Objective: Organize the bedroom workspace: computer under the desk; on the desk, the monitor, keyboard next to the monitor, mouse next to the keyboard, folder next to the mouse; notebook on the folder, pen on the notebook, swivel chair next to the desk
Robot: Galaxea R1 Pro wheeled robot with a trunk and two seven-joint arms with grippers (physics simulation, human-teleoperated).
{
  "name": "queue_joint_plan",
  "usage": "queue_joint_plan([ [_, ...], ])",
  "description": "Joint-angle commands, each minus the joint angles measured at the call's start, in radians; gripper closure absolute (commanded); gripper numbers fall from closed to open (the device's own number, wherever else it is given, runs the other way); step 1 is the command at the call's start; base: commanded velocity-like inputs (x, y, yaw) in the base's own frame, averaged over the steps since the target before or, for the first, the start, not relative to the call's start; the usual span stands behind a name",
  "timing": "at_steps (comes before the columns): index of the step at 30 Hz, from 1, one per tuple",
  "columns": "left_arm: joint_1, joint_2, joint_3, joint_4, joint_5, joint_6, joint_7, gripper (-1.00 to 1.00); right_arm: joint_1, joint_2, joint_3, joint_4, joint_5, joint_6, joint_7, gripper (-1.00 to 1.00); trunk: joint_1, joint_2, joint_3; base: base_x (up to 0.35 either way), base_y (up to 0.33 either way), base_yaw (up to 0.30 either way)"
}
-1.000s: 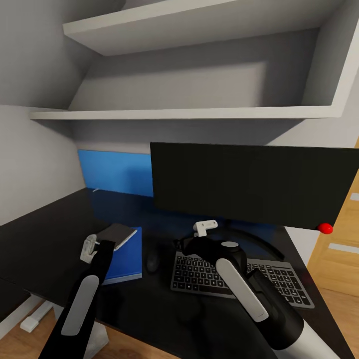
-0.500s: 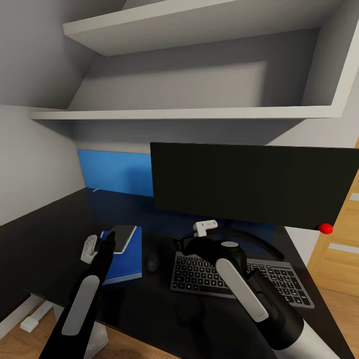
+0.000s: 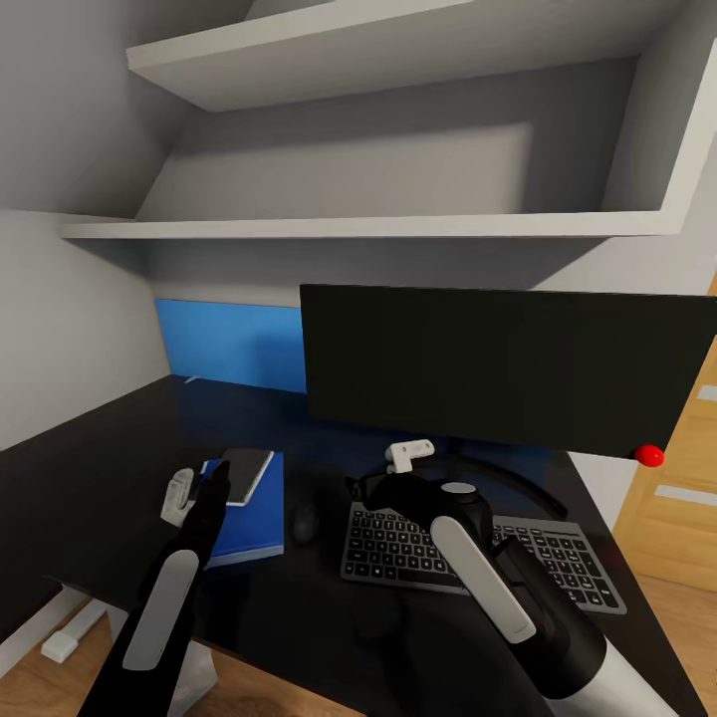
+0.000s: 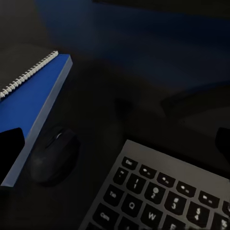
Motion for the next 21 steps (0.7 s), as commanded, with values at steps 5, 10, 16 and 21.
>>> queue_joint_plan([
  [5, 0.000, -0.001, -0.002, -0.008, 0.009, 0.004, 0.006, -1.00, -0.001, -0.001, 0.002, -0.001, -0.010, 0.001, -0.010, -1.00, 0.000, -0.001, -0.001, -0.220, 0.000, 0.000],
  [10, 0.000, -0.002, -0.007, -0.013, 0.009, 0.005, 0.002, -1.00, -0.001, -0.001, 0.002, -0.001, -0.010, 0.002, -0.010, -1.00, 0.000, -0.001, -0.001, -0.130, 0.000, 0.000],
  [16, 0.000, -0.002, -0.011, -0.032, 0.009, 0.006, -0.003, -1.00, -0.001, -0.001, 0.002, -0.001, -0.010, 0.002, -0.010, -1.00, 0.000, -0.001, -0.001, -0.027, 0.000, 0.000],
  [21, 0.003, -0.002, -0.013, -0.068, 0.008, 0.008, -0.004, -1.00, -0.001, -0.001, 0.002, -0.001, -0.010, 0.002, -0.011, -1.00, 0.000, -0.001, -0.001, -0.017, 0.000, 0.000],
])
